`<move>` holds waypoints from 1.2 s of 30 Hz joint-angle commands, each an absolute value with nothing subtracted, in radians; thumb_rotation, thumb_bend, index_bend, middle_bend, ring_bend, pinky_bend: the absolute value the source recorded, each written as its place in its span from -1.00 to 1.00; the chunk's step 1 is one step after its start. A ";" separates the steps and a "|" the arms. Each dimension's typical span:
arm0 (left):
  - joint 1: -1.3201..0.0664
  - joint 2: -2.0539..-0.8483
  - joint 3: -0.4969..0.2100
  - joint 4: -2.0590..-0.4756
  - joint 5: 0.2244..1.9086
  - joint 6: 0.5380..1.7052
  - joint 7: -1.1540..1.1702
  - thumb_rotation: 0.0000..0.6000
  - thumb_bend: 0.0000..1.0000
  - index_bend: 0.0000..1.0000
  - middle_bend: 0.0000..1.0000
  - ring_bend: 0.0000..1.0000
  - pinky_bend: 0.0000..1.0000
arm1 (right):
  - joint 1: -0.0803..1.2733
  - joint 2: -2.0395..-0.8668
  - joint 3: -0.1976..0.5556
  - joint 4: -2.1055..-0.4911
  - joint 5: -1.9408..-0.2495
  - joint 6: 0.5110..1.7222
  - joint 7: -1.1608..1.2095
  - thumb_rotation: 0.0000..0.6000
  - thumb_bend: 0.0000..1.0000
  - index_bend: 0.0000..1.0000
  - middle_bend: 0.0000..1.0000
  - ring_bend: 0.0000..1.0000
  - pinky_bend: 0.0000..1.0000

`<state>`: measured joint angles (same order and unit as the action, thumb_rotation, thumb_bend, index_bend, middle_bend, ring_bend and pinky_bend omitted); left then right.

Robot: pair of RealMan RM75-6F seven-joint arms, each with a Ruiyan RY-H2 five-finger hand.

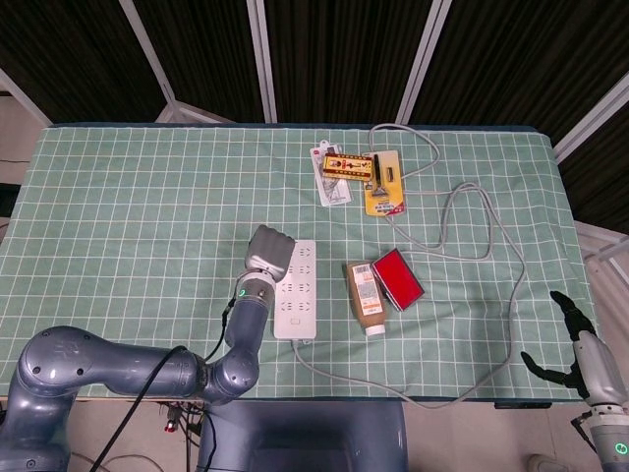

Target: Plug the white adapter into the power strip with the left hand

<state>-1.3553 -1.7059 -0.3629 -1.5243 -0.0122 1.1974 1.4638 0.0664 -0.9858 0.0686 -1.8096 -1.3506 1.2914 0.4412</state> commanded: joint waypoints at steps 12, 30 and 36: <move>-1.381 -1.735 -0.339 -1.493 -0.021 1.183 1.457 1.00 0.64 0.38 0.63 0.91 0.99 | 0.066 -0.985 0.070 -1.810 -1.350 1.287 0.450 1.00 -0.32 -1.00 -1.00 -1.00 -1.00; -1.389 -1.743 -0.323 -1.478 -0.012 1.166 1.427 1.00 0.65 0.38 0.63 0.91 0.99 | 0.065 -0.985 0.071 -1.810 -1.352 1.288 0.450 1.00 -0.32 -1.00 -1.00 -1.00 -1.00; -1.391 -1.742 -0.316 -1.477 -0.013 1.161 1.424 1.00 0.65 0.38 0.63 0.91 0.99 | 0.065 -0.986 0.072 -1.810 -1.352 1.289 0.449 1.00 -0.32 -1.00 -1.00 -1.00 -1.00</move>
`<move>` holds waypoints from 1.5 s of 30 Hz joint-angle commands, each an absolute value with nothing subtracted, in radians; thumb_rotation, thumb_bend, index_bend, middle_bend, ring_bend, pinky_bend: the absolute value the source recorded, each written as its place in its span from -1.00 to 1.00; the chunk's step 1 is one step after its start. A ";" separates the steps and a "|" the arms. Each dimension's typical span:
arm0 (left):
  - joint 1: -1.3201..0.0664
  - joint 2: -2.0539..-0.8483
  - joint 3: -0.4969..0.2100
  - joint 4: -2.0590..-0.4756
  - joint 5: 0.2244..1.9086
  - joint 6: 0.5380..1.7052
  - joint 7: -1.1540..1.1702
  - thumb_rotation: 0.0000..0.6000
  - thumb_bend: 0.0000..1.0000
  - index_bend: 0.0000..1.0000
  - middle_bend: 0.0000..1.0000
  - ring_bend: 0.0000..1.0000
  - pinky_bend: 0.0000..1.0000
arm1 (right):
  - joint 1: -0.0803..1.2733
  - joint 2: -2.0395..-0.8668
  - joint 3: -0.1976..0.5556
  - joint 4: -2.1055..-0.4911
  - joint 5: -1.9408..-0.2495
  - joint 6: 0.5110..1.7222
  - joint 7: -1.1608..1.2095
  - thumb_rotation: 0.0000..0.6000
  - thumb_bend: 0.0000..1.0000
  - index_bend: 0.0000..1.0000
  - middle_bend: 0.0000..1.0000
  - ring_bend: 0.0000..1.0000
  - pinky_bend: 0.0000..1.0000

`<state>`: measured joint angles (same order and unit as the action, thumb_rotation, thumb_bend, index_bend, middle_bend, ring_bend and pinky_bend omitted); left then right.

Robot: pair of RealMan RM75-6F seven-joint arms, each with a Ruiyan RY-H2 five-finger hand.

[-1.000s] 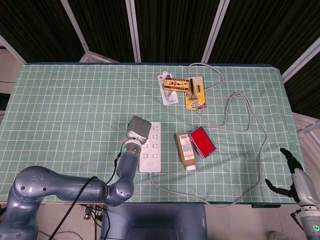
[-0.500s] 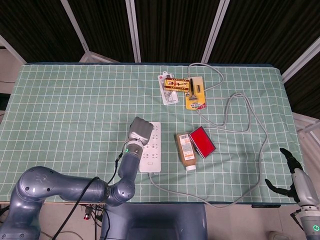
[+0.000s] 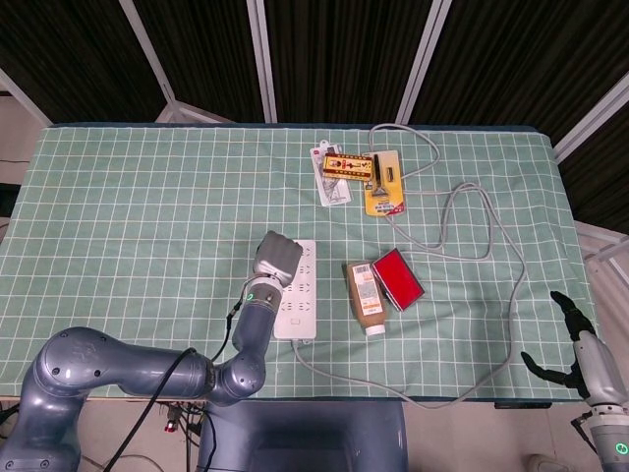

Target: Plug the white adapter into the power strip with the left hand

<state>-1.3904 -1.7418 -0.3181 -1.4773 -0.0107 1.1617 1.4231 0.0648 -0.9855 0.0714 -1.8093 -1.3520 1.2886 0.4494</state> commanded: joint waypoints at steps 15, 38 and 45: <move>-1.398 -1.744 -0.290 -1.454 -0.008 1.141 1.431 1.00 0.65 0.38 0.63 0.91 0.99 | 0.064 -0.987 0.071 -1.809 -1.352 1.288 0.446 1.00 -0.32 -1.00 -1.00 -1.00 -1.00; -1.414 -1.788 -0.255 -1.410 0.004 1.114 1.440 1.00 0.65 0.38 0.63 0.91 0.99 | 0.064 -0.987 0.072 -1.810 -1.351 1.287 0.448 1.00 -0.32 -1.00 -1.00 -1.00 -1.00; -1.415 -1.791 -0.252 -1.404 0.006 1.109 1.441 1.00 0.03 0.06 0.31 0.89 0.99 | 0.064 -0.986 0.072 -1.810 -1.350 1.287 0.448 1.00 -0.32 -1.00 -1.00 -1.00 -1.00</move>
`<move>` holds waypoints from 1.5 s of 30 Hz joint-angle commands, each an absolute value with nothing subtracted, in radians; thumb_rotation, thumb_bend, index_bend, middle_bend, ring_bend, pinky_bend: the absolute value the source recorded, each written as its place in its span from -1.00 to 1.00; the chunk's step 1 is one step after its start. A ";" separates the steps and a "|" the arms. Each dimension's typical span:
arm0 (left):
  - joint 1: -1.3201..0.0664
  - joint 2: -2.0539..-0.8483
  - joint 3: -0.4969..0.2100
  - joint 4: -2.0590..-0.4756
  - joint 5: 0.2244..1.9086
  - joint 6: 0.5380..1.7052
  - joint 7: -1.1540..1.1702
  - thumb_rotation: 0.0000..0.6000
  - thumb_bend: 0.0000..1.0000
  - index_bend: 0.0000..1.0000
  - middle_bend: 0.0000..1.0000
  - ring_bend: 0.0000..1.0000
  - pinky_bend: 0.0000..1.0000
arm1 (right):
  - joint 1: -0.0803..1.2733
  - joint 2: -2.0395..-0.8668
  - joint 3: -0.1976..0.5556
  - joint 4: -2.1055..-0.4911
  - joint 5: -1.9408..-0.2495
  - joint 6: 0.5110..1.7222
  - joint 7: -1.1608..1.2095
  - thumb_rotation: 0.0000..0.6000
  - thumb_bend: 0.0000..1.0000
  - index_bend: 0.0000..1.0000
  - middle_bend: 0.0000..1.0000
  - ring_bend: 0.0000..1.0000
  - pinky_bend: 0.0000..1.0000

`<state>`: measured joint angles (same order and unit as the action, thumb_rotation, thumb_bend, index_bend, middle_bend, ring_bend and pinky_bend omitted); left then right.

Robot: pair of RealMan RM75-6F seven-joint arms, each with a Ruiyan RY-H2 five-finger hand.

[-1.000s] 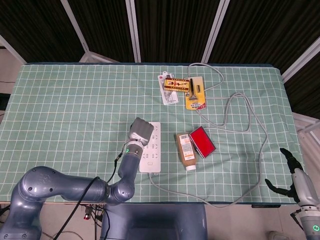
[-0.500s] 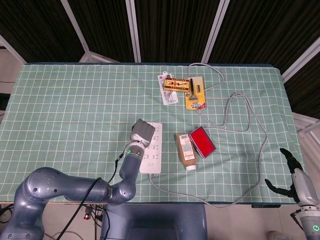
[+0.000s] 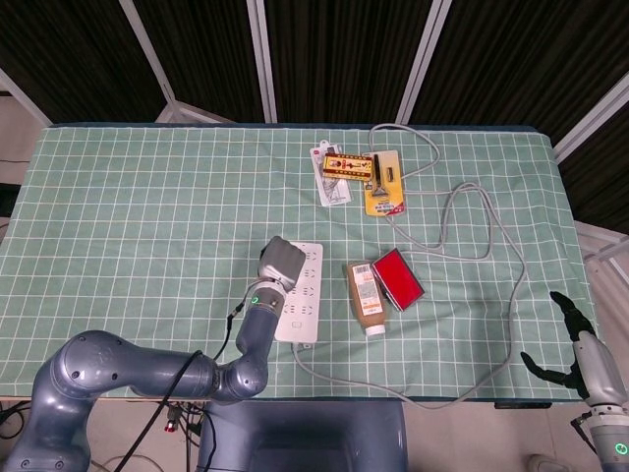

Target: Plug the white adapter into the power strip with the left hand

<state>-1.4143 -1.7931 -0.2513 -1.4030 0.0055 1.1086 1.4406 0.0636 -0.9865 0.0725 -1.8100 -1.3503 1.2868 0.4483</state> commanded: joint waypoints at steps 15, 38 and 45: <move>-1.375 -1.701 -0.255 -1.489 0.060 1.133 1.381 1.00 -0.99 -0.77 -0.54 0.87 0.92 | 0.061 -0.986 0.073 -1.811 -1.351 1.291 0.444 1.00 -0.32 -1.00 -1.00 -1.00 -1.00; -1.110 -1.733 -0.574 -1.564 0.200 0.920 0.439 1.00 -0.48 0.77 1.00 1.00 1.00 | 0.062 -0.985 0.071 -1.812 -1.351 1.286 0.443 1.00 -0.33 -1.00 -1.00 -1.00 -1.00; -1.079 -1.721 -0.567 -1.515 0.167 0.787 0.331 1.00 -0.47 0.81 1.00 1.00 1.00 | 0.063 -0.985 0.071 -1.812 -1.349 1.284 0.444 1.00 -0.32 -1.00 -1.00 -1.00 -1.00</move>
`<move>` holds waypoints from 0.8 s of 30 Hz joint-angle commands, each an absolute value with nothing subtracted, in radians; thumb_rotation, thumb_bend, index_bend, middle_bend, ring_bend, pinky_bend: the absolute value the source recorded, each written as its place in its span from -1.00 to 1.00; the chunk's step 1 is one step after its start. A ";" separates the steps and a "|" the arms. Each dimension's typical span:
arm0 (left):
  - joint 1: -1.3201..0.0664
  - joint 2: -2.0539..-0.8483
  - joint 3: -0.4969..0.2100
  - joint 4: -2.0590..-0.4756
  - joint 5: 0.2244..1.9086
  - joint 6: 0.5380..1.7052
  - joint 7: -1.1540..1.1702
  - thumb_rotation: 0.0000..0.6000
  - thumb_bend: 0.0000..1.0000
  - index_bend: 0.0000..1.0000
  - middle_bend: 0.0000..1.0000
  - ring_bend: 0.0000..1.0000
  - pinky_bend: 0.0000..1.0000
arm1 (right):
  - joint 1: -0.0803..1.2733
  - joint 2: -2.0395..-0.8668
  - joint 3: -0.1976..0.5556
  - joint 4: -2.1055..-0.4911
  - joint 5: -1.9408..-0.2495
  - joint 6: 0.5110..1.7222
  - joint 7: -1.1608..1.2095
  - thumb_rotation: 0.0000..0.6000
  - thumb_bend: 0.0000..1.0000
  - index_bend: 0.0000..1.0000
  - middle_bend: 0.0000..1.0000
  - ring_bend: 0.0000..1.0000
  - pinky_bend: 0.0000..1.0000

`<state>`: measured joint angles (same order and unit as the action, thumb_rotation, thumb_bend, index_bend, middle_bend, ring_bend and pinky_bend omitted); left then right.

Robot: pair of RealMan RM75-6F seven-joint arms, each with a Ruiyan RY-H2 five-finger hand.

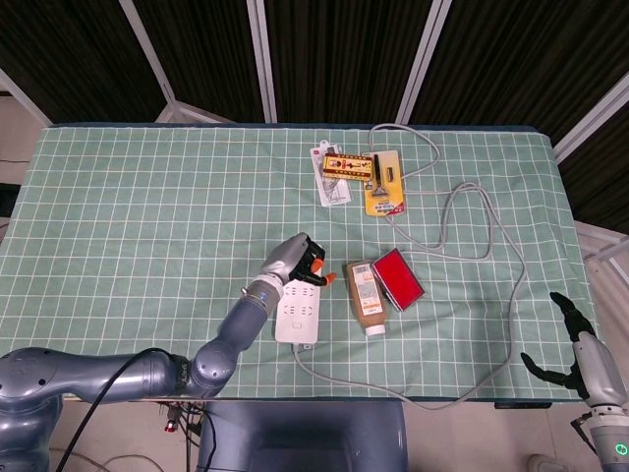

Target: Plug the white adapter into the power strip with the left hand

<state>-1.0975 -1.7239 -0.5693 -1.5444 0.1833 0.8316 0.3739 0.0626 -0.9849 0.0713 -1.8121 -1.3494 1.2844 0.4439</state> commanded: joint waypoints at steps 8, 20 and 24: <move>-1.085 -1.717 -0.525 -1.472 0.210 0.752 0.280 1.00 -0.47 0.81 1.00 1.00 1.00 | 0.063 -0.986 0.072 -1.812 -1.348 1.283 0.443 1.00 -0.32 -1.00 -1.00 -1.00 -1.00; -1.114 -1.730 -0.481 -1.418 0.236 0.727 0.230 1.00 -0.47 0.81 1.00 1.00 1.00 | 0.064 -0.987 0.073 -1.811 -1.346 1.283 0.443 1.00 -0.32 -1.00 -1.00 -1.00 -1.00; -1.122 -1.736 -0.469 -1.403 0.240 0.720 0.217 1.00 -0.47 0.81 1.00 1.00 1.00 | 0.064 -0.987 0.073 -1.811 -1.345 1.282 0.443 1.00 -0.32 -1.00 -1.00 -1.00 -1.00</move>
<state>-1.1204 -1.7345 -0.4703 -1.4042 0.2396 0.7214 0.2181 0.0638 -0.9867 0.0734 -1.8113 -1.3450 1.2820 0.4425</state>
